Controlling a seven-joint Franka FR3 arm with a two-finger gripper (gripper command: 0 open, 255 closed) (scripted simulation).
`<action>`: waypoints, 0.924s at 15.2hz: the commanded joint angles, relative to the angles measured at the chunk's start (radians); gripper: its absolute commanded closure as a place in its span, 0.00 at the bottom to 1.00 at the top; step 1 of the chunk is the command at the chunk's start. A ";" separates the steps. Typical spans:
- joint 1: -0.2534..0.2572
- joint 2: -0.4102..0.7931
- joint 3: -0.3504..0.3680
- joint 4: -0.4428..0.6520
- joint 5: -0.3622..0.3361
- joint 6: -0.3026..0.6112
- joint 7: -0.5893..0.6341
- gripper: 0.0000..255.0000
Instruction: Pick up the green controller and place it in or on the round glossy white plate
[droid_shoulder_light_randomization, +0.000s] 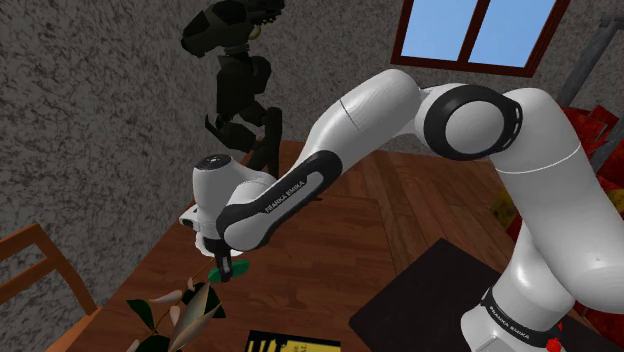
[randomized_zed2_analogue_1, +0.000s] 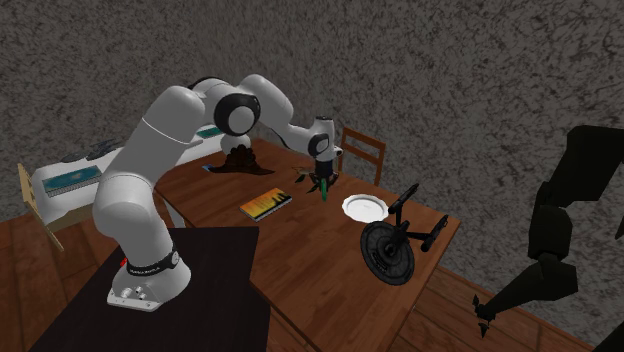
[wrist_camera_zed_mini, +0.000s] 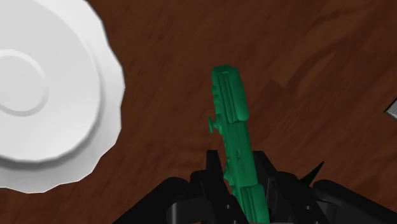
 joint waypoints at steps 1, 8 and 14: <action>-0.001 -0.018 0.004 -0.003 0.004 -0.016 -0.001 1.00; -0.020 -0.049 0.012 0.026 0.018 -0.074 -0.027 1.00; -0.078 0.080 -0.007 0.255 0.026 -0.171 -0.140 1.00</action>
